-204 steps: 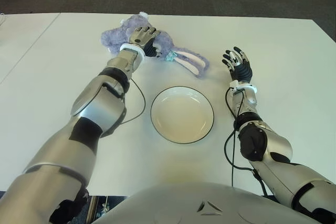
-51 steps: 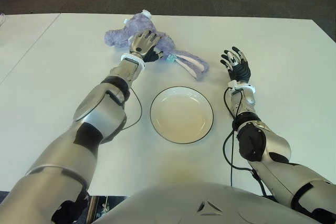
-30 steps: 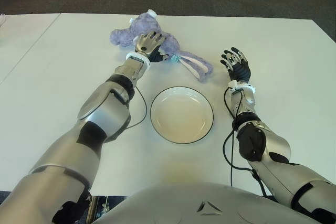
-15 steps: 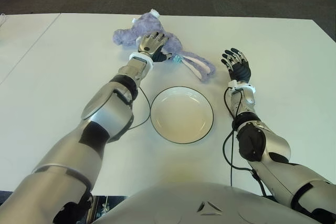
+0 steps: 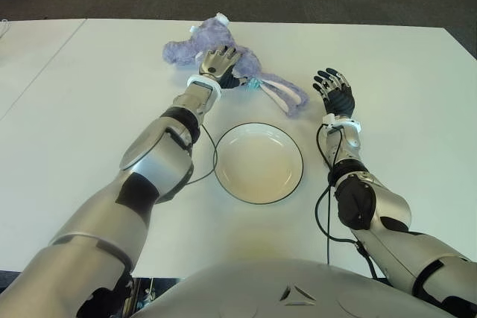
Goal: Put the doll into the plate.
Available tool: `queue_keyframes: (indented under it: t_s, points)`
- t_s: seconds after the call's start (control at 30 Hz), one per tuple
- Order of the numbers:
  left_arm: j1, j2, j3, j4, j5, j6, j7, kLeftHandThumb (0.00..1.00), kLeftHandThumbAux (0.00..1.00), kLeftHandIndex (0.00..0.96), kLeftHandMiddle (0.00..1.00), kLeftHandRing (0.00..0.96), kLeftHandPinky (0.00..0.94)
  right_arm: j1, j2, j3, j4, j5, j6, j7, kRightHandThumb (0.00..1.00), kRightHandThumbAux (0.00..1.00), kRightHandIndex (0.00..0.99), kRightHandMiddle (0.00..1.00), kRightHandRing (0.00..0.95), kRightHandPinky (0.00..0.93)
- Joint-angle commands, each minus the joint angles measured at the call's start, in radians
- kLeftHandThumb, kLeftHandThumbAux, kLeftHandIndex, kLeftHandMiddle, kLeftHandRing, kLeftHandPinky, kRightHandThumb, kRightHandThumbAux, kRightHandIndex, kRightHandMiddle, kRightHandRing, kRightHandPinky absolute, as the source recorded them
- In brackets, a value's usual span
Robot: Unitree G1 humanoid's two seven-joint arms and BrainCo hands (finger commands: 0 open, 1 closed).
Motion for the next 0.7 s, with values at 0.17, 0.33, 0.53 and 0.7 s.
queue_keyframes:
  t_s: [0.17, 0.33, 0.53, 0.7]
  points:
    - [0.113, 0.133, -0.029, -0.001, 0.014, -0.155, -0.071, 0.290, 0.218, 0.000, 0.000, 0.000, 0.000, 0.262, 0.107, -0.004, 0.140, 0.009, 0.103, -0.048, 0.656, 0.867, 0.279, 0.345, 0.325, 0.291]
    - [0.179, 0.282, -0.026, -0.039, 0.007, -0.291, -0.054, 0.285, 0.234, 0.000, 0.000, 0.000, 0.000, 0.264, 0.109, -0.008, 0.139, 0.019, 0.093, -0.026, 0.627, 0.868, 0.267, 0.342, 0.331, 0.315]
    - [0.255, 0.450, 0.000, -0.174, -0.029, -0.449, -0.094, 0.280, 0.240, 0.000, 0.000, 0.000, 0.000, 0.263, 0.116, -0.013, 0.137, 0.026, 0.082, -0.016, 0.572, 0.870, 0.288, 0.339, 0.334, 0.343]
    - [0.437, 0.577, 0.032, -0.354, -0.096, -0.523, -0.161, 0.279, 0.235, 0.000, 0.000, 0.000, 0.000, 0.255, 0.123, -0.022, 0.138, 0.036, 0.092, -0.019, 0.576, 0.872, 0.265, 0.329, 0.328, 0.311]
